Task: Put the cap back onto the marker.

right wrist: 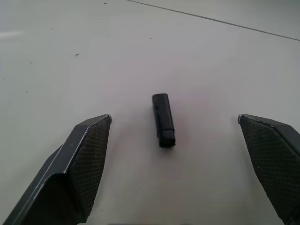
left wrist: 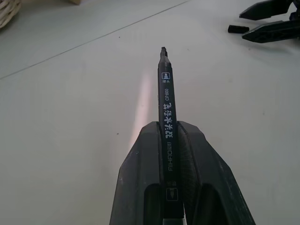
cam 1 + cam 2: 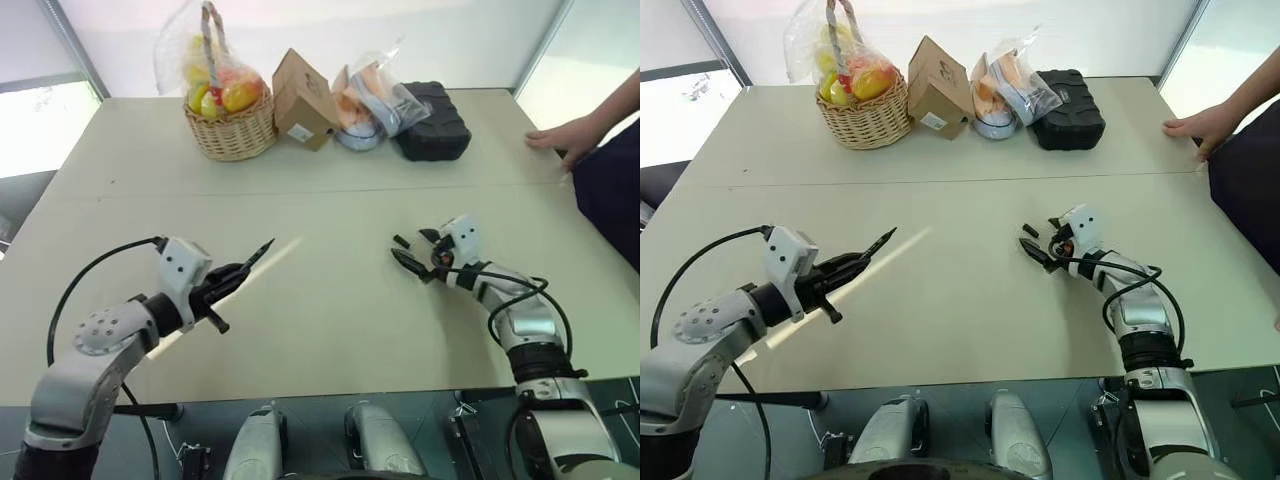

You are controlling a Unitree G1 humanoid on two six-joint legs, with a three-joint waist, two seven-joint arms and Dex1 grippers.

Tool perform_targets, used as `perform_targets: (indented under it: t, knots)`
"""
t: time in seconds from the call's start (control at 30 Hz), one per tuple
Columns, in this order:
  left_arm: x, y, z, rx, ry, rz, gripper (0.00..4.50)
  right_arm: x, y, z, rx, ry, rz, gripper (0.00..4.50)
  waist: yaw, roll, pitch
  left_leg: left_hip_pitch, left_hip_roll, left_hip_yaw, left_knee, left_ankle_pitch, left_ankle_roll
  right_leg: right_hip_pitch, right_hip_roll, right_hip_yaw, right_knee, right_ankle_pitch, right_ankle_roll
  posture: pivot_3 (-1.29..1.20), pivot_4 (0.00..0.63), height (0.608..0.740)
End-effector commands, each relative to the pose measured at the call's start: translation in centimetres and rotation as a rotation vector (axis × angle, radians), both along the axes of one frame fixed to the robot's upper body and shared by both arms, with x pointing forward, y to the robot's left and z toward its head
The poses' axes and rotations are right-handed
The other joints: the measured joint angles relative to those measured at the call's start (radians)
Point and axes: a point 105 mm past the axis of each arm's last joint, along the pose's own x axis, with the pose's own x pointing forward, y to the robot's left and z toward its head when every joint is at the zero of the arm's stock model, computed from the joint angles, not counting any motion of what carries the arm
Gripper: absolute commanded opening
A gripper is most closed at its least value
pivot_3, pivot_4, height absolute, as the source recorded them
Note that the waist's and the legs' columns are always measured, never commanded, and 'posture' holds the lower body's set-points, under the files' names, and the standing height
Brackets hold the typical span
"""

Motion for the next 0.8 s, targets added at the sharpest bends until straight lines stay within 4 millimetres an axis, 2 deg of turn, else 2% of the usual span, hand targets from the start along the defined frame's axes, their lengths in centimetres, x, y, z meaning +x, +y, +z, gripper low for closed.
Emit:
perform_targets:
  t: [0.03, 0.23, 0.27, 0.33, 0.57, 0.8]
  knots:
    - [-0.2, 0.3, 0.8, 0.003, -0.024, -0.001, 0.06, 0.5, 0.4, 0.7, -0.003, -0.038, 0.012, 4.50, 0.000, 0.000, 0.000, 0.000, 0.000, 0.000, 0.000, 0.000, 0.000, 0.000, 0.000, 0.000, 0.000, 0.000, 0.000, 0.00, 0.150, 0.740]
    - [-0.4, 0.5, 0.7, 0.015, -0.021, -0.003, 0.06, 0.5, 0.4, -0.4, -0.013, -0.020, 0.002, 4.50, 0.001, 0.000, 0.000, 0.000, 0.000, 0.000, 0.000, 0.000, 0.000, 0.000, -0.001, 0.000, 0.000, -0.001, -0.001, 0.00, 0.150, 0.740]
    - [-0.4, 0.5, 0.8, 0.015, -0.021, -0.004, 0.02, 0.5, 0.3, -0.7, -0.019, -0.015, 0.000, 4.24, 0.000, 0.000, 0.000, 0.000, 0.000, 0.000, 0.000, 0.000, 0.000, 0.001, -0.001, 0.000, 0.000, -0.001, -0.001, 0.00, 0.150, 0.740]
    - [-0.4, 0.5, 0.8, 0.016, -0.022, -0.003, 0.00, 0.4, 0.2, -1.0, -0.033, -0.011, -0.003, 3.66, 0.000, 0.000, 0.000, 0.001, 0.000, 0.000, 0.000, 0.000, 0.000, 0.001, -0.001, 0.000, 0.000, -0.001, -0.001, 0.00, 0.150, 0.740]
    - [-0.6, 0.3, 0.5, 0.023, -0.003, -0.026, 0.00, 0.4, 0.1, -1.4, -0.035, -0.007, -0.004, 0.07, 0.001, 0.000, 0.000, 0.001, 0.000, 0.000, 0.001, 0.000, 0.000, 0.002, -0.001, 0.000, 0.000, -0.001, -0.001, 0.00, 0.150, 0.740]
    - [-0.5, 0.1, 0.5, 0.018, -0.012, -0.050, 0.00, 0.7, 0.0, -0.7, -0.054, -0.034, -0.004, 0.07, 0.001, 0.000, 0.000, 0.002, 0.000, 0.000, 0.002, 0.000, 0.000, 0.003, -0.001, 0.000, 0.000, -0.001, -0.001, 0.00, 0.150, 0.740]
